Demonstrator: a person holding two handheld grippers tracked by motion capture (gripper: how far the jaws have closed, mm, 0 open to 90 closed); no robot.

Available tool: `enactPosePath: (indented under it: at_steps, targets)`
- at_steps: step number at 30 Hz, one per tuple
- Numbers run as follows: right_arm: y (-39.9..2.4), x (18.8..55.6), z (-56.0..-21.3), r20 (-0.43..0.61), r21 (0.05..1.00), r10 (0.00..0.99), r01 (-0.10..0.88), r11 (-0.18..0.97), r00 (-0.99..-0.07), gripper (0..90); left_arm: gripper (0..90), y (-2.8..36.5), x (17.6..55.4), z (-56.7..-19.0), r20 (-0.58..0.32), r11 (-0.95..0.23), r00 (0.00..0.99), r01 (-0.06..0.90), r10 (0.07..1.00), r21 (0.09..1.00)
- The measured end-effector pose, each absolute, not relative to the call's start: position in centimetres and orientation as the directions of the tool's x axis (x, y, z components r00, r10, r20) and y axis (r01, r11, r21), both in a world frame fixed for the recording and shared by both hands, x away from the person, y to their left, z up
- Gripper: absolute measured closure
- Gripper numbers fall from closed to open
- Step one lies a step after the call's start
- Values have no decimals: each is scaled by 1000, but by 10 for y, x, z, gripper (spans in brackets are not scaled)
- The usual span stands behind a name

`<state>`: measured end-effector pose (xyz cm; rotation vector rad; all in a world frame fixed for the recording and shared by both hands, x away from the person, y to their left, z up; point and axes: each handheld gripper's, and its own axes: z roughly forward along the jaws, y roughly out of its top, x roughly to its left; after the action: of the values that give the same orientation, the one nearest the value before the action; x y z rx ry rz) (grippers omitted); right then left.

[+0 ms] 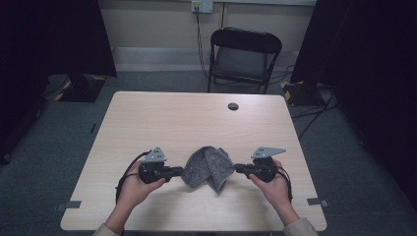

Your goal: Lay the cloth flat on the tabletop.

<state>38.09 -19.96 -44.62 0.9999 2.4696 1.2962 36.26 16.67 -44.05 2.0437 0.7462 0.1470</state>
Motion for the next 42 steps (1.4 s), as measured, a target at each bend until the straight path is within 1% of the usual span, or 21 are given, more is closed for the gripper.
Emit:
enactPosePath:
  at_steps: [11, 18, 21, 25, 29, 39, 42]
  targets:
    - [-204, 379, -441, 144, 788, 643, 480, 384, -752, 884, 886, 163, 365, -438, -192, -381, 814, 448, 549, 809]
    - [-202, 382, -438, 143, 786, 636, 477, 393, -758, 884, 886, 167, 366, -437, -194, -375, 806, 455, 559, 808]
    - [-202, 382, -438, 138, 785, 635, 475, 397, -760, 884, 886, 169, 367, -436, -178, -386, 809, 445, 560, 808]
    - [-203, 383, -435, 138, 781, 633, 477, 403, -761, 884, 888, 174, 369, -433, -188, -372, 804, 451, 565, 811]
    - [-208, 382, -428, 149, 792, 633, 475, 384, -760, 884, 888, 178, 371, -424, -208, -336, 801, 450, 561, 827]
    - [-216, 377, -410, 187, 800, 595, 473, 368, -781, 884, 889, 181, 367, -404, -204, -325, 814, 428, 543, 843]
    - [-219, 375, -402, 185, 805, 589, 465, 368, -787, 884, 889, 182, 366, -396, -192, -328, 820, 415, 540, 848]
